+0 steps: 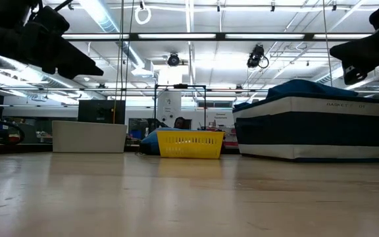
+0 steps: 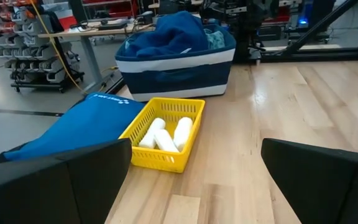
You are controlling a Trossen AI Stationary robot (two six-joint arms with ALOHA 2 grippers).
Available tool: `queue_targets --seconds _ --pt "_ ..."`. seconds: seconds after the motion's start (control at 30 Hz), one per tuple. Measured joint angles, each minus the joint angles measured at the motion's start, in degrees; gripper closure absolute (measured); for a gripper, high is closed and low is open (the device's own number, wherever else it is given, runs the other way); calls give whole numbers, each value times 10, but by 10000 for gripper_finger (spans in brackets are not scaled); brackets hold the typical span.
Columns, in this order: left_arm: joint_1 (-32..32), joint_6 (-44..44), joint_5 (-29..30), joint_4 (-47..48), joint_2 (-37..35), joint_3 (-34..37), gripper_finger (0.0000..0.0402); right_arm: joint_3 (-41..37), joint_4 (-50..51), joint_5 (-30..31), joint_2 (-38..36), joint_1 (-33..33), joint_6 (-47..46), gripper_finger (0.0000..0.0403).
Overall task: Pick & place medical supplies in basket/bin
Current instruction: Move the gray bin to the center of the table
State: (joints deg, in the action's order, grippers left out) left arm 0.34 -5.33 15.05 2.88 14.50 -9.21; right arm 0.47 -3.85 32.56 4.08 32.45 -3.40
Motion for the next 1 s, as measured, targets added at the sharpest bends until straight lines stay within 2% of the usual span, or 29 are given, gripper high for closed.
queue_targets --seconds 0.23,0.37,0.53,0.77,1.0 --pt "0 36 -10 -12 -4 0 38 0 1 0 0 0 -3 378" --pt "0 45 -31 -43 -20 -1 38 0 1 0 0 0 -4 383" --pt "0 59 -31 -43 -60 -1 39 0 1 0 0 0 -7 398" --pt "0 102 -30 -149 -113 85 40 0 2 0 0 0 -8 392" --pt "0 80 -16 -126 -132 87 40 0 2 2 0 0 -8 394"
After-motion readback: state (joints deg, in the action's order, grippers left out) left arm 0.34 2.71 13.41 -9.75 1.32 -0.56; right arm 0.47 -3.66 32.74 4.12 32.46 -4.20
